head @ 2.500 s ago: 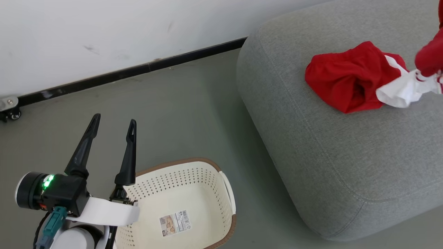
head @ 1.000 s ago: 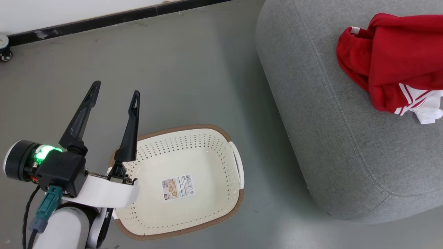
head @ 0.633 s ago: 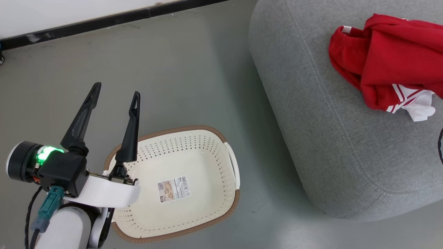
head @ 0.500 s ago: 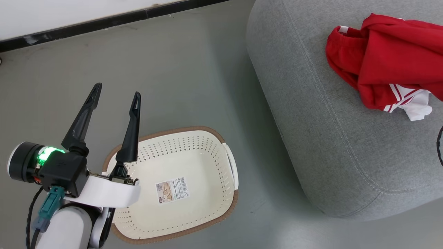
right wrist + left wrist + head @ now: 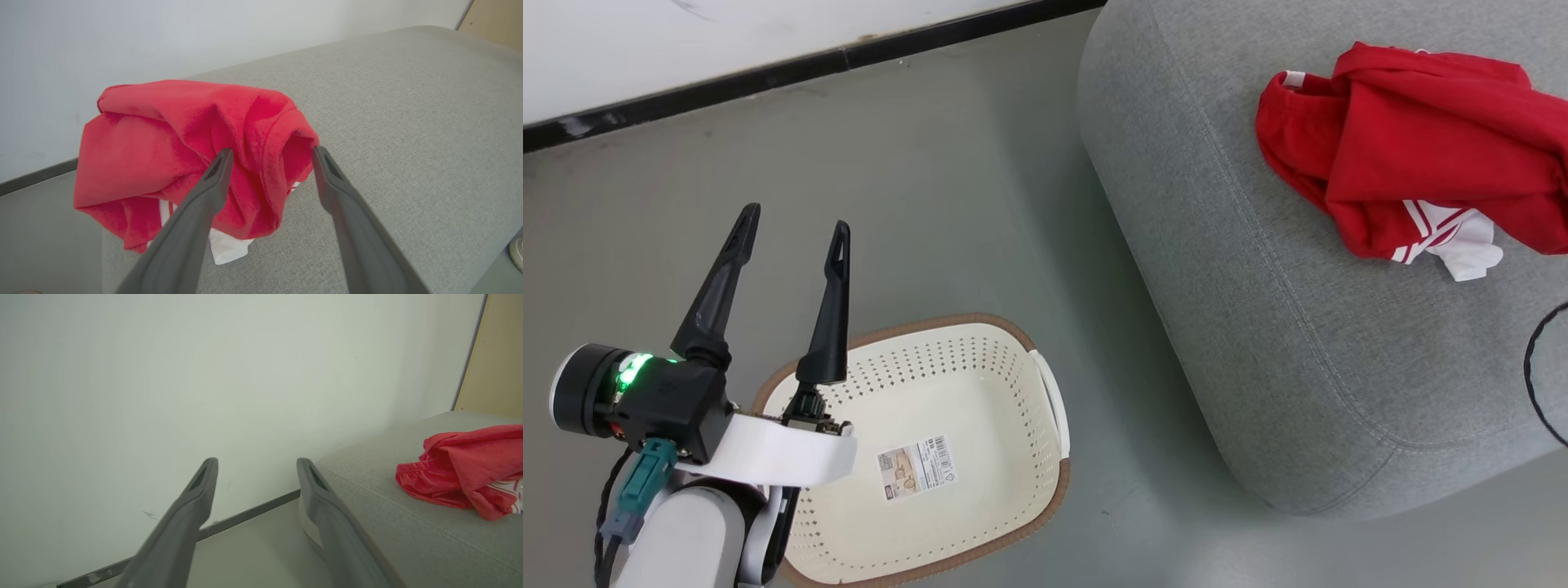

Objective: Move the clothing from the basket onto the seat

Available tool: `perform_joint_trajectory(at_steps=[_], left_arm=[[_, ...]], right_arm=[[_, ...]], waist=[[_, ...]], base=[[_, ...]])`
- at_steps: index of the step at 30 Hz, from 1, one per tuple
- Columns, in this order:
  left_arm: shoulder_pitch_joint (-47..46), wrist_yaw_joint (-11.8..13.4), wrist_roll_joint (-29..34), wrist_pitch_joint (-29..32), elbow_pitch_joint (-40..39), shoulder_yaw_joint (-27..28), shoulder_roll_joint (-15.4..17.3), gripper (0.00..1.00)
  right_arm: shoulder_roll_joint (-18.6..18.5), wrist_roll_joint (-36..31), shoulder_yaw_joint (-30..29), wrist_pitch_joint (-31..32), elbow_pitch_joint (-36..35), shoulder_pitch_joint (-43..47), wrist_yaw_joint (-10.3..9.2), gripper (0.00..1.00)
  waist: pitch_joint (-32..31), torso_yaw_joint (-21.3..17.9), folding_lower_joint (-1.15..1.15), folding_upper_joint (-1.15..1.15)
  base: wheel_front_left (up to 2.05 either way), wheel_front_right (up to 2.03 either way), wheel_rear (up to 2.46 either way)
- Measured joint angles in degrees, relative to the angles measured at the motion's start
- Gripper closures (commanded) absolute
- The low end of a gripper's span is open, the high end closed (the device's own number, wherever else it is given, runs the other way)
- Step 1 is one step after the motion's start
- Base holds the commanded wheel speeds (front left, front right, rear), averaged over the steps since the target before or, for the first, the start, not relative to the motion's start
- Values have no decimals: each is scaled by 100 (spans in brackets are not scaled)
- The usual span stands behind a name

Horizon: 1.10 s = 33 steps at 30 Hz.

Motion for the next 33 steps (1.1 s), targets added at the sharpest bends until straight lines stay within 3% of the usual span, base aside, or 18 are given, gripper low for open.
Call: perform_joint_trajectory(at_steps=[11, 24, 33], left_arm=[[27, 10, -104, -157, 254, 107, -59, 0], [321, 219, -214, -261, 628, 355, -162, 0], [673, 409, -247, -301, 868, 537, -203, 0]], right_arm=[[-123, 68, 163, -326, -325, 659, 0, 0], [-346, -250, 576, -479, -1261, 742, 0, 0], [-170, -516, 888, -534, -1897, 505, 0, 0]], waist=[[-281, -181, 0, 0], [-734, -253, 0, 0], [-1069, -82, 0, 0]], base=[[0, 0, 0], [0, 0, 0], [0, 0, 0]])
